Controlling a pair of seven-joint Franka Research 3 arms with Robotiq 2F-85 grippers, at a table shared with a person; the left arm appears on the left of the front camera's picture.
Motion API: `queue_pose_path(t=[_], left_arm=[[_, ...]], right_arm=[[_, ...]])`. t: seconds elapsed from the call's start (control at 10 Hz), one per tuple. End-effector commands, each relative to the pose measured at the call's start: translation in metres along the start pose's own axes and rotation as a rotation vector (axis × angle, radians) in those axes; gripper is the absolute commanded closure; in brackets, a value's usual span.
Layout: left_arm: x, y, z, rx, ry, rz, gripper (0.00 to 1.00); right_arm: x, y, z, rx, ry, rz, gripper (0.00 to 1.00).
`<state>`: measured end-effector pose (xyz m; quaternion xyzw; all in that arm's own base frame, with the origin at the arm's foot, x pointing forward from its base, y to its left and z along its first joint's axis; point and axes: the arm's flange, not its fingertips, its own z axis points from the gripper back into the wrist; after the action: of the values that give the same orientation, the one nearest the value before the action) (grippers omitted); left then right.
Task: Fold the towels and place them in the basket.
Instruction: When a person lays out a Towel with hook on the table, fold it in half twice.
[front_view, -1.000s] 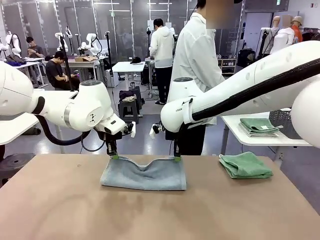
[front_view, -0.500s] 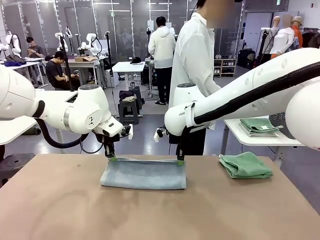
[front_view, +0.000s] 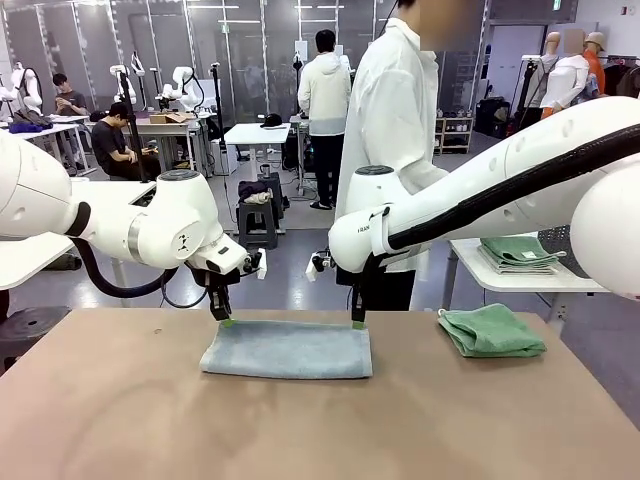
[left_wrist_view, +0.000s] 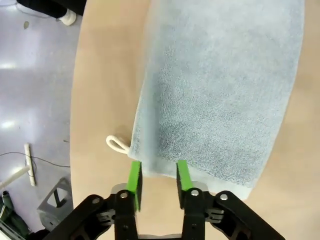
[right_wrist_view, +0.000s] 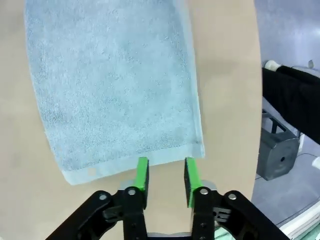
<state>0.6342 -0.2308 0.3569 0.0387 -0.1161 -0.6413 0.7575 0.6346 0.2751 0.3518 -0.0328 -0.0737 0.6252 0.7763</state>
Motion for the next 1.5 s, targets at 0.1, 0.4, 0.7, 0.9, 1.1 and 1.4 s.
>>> queue_pose_path(t=[0.1,0.4,0.7,0.9,1.1,1.4], left_arm=[[-0.008,0.000,0.004,0.051,-0.027,0.025,0.37],[-0.034,-0.020,0.056,-0.042,-0.080,-0.098,0.19],[-0.090,-0.039,0.131,-0.083,-0.208,-0.166,0.19],[-0.129,-0.042,0.154,-0.108,-0.364,-0.190,0.19],[-0.167,-0.047,0.159,-0.110,-0.511,-0.164,0.19],[-0.230,-0.045,0.145,-0.189,-0.751,-0.104,0.19]], right_arm=[[-0.006,0.003,0.001,-0.048,-0.041,0.022,0.33],[-0.020,0.035,0.046,0.068,-0.084,-0.025,0.14],[-0.049,0.101,0.122,0.196,-0.132,-0.340,0.14],[-0.057,0.139,0.146,0.254,-0.180,-0.612,0.14],[-0.062,0.171,0.148,0.289,-0.214,-0.588,0.14],[-0.060,0.157,0.158,0.305,-0.177,-0.583,0.14]])
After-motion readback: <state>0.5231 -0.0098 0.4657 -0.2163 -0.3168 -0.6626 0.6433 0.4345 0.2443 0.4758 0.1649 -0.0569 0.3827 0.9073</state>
